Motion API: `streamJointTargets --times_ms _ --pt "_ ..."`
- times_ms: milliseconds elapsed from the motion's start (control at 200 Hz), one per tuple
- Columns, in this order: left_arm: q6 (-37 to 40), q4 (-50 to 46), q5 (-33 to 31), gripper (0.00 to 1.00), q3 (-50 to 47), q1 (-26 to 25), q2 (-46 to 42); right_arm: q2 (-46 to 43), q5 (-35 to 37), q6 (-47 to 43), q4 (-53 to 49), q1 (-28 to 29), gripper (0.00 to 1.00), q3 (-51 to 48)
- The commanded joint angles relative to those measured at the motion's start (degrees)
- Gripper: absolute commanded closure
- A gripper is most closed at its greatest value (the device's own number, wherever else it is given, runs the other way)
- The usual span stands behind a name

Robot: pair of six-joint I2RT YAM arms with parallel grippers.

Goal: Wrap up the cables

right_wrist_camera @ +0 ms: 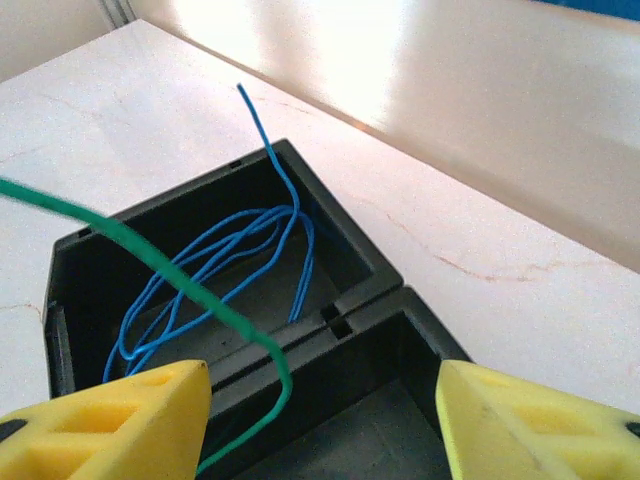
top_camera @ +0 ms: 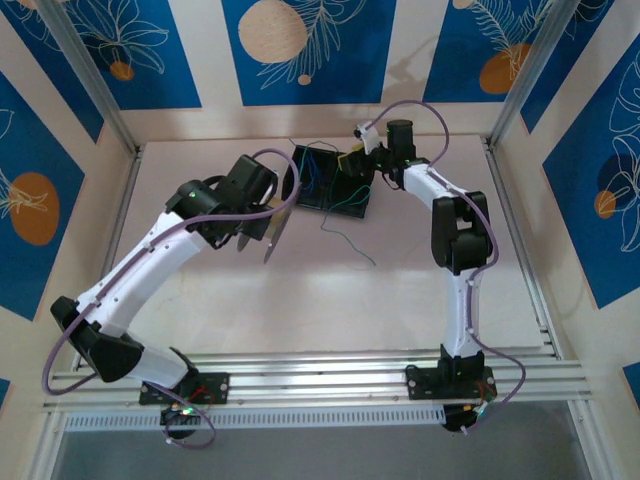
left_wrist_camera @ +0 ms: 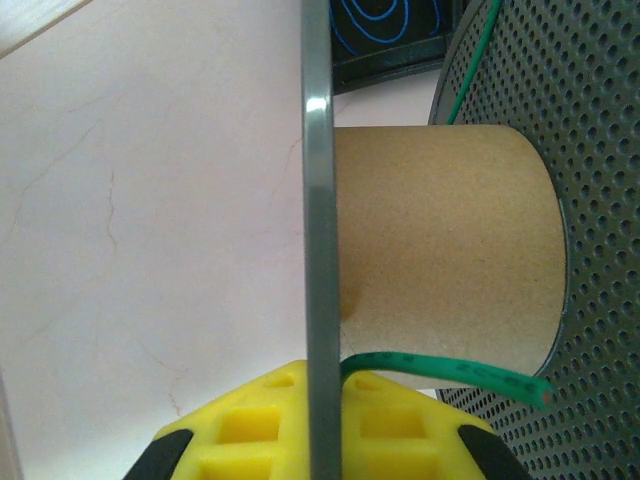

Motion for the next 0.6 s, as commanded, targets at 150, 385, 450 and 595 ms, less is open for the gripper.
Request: streamJointTargets --times_ms 150,385,450,595 --pt "0.66 1.23 0.06 1.0 3.22 0.95 0.58 4.97 -8.45 -1.75 -1.73 0.51 0.34 6.58" --pt "0.72 1.32 0.48 1.0 3.23 1.58 0.84 9.44 -6.98 -1.33 -3.41 0.95 0.43 14.24" --pt "0.62 1.54 0.76 1.0 2.96 1.77 0.89 10.38 -7.3 -0.64 -3.74 1.14 0.48 16.26" --pt "0.18 2.15 1.21 1.0 2.75 2.14 1.28 11.53 -7.86 -1.36 -6.77 1.41 0.83 19.65"
